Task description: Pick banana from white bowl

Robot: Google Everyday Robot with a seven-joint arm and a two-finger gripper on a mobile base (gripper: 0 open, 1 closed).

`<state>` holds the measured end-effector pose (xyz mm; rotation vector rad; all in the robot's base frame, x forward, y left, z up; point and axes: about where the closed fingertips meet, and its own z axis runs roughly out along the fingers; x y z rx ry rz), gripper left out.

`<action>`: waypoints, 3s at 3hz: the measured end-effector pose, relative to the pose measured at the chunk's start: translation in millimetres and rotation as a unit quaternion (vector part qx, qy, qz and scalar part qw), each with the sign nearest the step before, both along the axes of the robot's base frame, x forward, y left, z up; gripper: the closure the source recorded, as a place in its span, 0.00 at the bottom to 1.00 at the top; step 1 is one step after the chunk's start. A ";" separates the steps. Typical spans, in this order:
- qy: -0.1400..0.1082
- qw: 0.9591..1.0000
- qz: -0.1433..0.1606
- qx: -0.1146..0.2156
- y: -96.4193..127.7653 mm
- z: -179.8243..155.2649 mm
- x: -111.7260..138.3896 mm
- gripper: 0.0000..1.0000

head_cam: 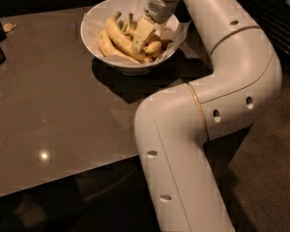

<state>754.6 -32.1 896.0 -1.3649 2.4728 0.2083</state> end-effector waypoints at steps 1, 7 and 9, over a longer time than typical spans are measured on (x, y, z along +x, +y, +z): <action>0.000 1.000 0.000 0.000 0.0 0.0 0.0 0.27; 0.000 1.000 0.000 0.000 0.0 5.2 0.0 1.00; -0.042 0.999 -0.020 0.000 2.6 48.9 -4.7 1.00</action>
Offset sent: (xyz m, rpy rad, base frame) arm 0.0000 0.0000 0.0000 0.0000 0.0000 0.0000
